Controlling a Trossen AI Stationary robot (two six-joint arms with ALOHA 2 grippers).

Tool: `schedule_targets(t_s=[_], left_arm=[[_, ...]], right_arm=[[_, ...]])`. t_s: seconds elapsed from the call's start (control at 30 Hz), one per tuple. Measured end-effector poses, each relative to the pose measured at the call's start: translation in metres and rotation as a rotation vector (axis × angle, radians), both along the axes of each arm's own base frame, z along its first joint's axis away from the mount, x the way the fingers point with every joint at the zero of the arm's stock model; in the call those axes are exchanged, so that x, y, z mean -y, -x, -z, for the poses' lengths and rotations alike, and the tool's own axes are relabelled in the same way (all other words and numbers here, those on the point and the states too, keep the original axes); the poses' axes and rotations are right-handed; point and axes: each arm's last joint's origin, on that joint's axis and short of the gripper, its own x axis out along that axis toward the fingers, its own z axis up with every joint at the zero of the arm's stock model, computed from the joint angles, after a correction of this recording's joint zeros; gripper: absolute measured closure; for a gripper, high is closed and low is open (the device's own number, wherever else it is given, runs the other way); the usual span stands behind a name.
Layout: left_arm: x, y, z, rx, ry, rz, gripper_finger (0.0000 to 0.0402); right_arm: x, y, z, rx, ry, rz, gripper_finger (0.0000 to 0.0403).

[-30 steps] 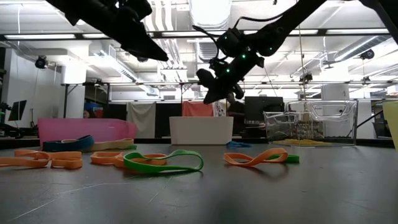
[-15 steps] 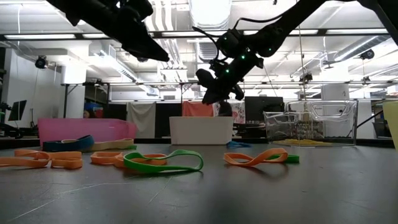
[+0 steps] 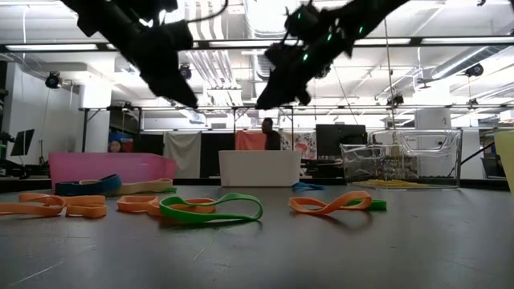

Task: Sort rubber bands into baskets
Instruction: Put the light yellow rubber band into the green bin

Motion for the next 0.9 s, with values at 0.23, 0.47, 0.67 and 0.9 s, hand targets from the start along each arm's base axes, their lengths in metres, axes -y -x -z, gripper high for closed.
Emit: schedule_targets(t_s=[0.23, 0.47, 0.67, 0.9], left_arm=[[0.000, -0.001, 0.023, -0.151, 0.149, -0.129, 0.0225], [0.007, -0.005, 0.050, -0.323, 0.222, -0.220, 0.0225], [0.015, -0.006, 0.055, -0.361, 0.169, -0.244, 0.0225], [0.016, -0.006, 0.056, -0.343, 0.142, -0.328, 0.0225]], right_arm=[[-0.068, 0.023, -0.028, -0.155, -0.033, -0.167, 0.0295], [-0.121, 0.053, -0.063, -0.144, 0.026, -0.222, 0.0307], [-0.140, 0.067, -0.073, -0.130, 0.126, -0.170, 0.0307], [-0.139, 0.067, -0.056, -0.170, 0.138, -0.170, 0.0307]])
